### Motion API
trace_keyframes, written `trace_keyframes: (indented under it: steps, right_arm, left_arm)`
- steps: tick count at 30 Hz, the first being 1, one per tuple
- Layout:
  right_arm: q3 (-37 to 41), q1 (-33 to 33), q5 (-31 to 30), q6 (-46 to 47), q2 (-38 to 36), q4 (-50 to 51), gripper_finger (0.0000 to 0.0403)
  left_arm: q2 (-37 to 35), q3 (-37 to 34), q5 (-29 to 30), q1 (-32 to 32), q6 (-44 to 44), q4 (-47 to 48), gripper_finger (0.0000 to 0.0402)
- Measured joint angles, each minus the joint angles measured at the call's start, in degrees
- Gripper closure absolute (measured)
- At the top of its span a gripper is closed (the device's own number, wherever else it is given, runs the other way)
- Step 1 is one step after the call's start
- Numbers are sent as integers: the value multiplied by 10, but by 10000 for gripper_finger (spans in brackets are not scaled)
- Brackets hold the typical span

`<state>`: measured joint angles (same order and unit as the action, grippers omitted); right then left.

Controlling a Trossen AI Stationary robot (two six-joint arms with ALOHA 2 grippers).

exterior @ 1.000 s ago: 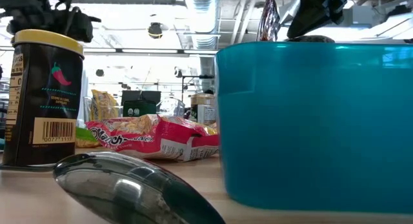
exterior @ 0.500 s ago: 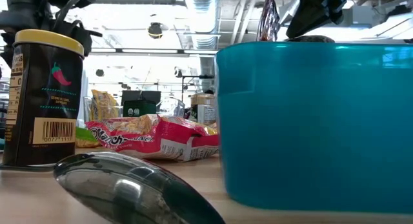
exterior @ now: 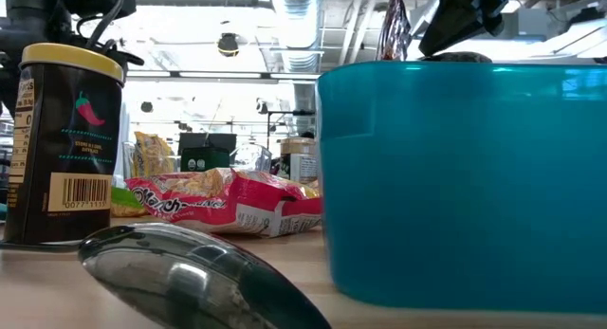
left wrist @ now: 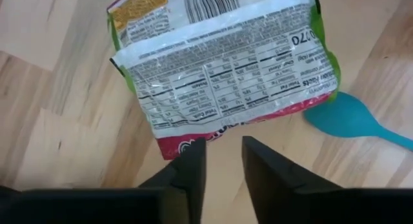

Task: Pick & Place Food Item
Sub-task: Put the green noodle pack into the transparent bin

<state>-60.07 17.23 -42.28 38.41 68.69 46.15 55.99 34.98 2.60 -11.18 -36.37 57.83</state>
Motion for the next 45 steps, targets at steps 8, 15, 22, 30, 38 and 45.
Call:
trace_keyframes:
  steps: [8,15,22,30,38,45]
  right_arm:
    - [0,0,0,0,0,0,331]
    - [0,0,0,0,0,0,331]
    - [0,0,0,0,0,0,331]
    - [0,0,0,0,0,0,331]
    - [0,0,0,0,0,0,331]
    - [0,0,2,1,0,0,331]
  left_arm:
    - [0,-14,0,0,-1,-6,250]
    - [0,-51,-6,0,13,-12,218]
    - [0,-68,-5,0,14,-43,208]
    - [0,-87,14,0,4,-83,208]
    - [0,-87,75,0,-15,-94,224]
    - [0,-87,58,0,3,-135,249]
